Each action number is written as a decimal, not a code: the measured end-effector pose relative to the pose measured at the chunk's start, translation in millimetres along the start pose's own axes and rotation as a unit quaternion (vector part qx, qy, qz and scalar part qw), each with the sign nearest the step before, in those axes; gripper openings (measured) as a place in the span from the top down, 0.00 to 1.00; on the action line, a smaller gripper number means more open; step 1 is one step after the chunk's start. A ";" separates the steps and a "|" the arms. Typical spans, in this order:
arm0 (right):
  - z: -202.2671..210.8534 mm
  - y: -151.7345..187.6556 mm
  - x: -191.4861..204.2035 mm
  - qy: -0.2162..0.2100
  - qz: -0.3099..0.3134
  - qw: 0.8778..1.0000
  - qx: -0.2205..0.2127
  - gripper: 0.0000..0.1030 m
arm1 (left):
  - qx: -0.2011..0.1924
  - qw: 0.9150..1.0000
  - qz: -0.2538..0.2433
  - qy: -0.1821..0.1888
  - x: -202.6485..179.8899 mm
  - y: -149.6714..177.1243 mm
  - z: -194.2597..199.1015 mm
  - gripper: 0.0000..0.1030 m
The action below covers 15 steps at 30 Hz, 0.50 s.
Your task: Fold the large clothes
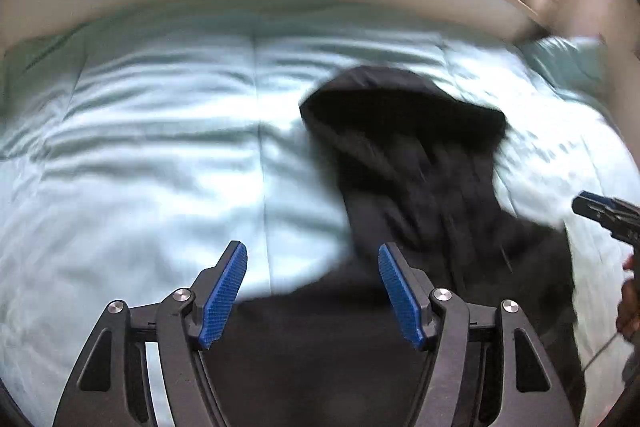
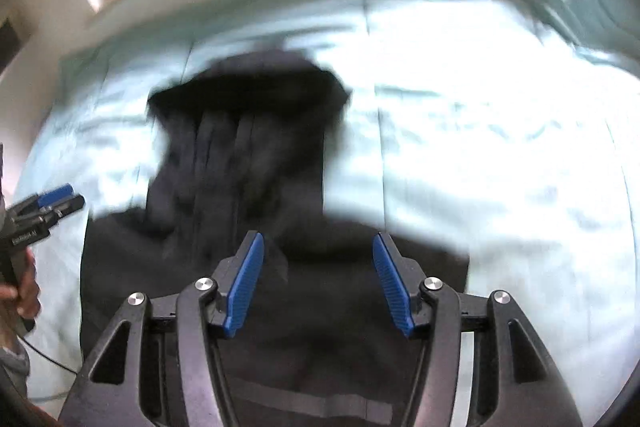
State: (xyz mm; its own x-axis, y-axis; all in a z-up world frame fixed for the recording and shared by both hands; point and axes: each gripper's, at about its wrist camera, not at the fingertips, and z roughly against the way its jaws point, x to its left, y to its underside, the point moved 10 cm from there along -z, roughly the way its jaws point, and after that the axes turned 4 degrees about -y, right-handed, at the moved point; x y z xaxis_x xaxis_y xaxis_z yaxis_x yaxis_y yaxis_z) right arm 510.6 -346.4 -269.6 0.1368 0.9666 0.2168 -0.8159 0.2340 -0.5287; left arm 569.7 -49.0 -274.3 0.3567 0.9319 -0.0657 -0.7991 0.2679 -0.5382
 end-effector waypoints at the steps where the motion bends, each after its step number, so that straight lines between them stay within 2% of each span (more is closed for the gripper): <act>1: -12.7 -15.8 0.3 -0.007 -0.005 1.000 -0.002 0.41 | 0.002 1.000 0.003 0.007 -3.9 -11.3 -13.3 0.32; 3: -40.7 -48.0 0.7 -0.012 -0.020 1.000 -0.008 0.41 | 0.011 1.000 0.007 0.007 -7.5 -34.3 -45.1 0.32; 5: -64.5 -66.0 -2.5 -0.015 -0.035 0.999 -0.001 0.41 | 0.029 0.999 0.011 0.005 -11.3 -49.1 -78.4 0.32; 9: -104.5 -78.8 -10.0 -0.013 -0.055 0.998 0.021 0.41 | 0.051 0.998 0.027 0.003 -9.7 -60.7 -121.5 0.32; 11: -126.3 -76.7 -12.3 0.005 -0.047 0.998 0.042 0.56 | 0.044 0.998 0.036 0.000 -8.4 -68.6 -131.5 0.33; 12: -129.7 -76.9 -12.4 0.011 -0.041 0.998 0.044 0.67 | 0.039 0.998 0.047 0.001 -6.6 -73.9 -136.4 0.46; 13: -130.7 -79.6 -14.3 0.024 -0.033 0.999 0.036 0.83 | 0.031 0.997 0.064 0.018 -4.4 -80.0 -138.1 0.81; 14: -126.5 -82.2 -15.4 0.022 -0.031 0.999 0.025 0.88 | 0.032 0.996 0.079 0.030 -1.6 -81.4 -134.9 0.89; 15: -114.9 -85.5 -16.5 0.008 -0.037 0.999 0.005 0.92 | 0.022 0.992 0.111 0.050 4.4 -85.3 -128.6 0.89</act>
State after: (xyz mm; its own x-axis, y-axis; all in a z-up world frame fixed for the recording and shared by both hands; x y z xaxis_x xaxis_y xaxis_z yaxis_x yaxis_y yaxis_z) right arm 642.7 -370.3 -322.3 0.2049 0.9484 0.2421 -0.8094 0.3032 -0.5028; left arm 701.7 -99.1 -336.8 0.2140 0.9409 -0.2625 -0.8830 0.0714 -0.4638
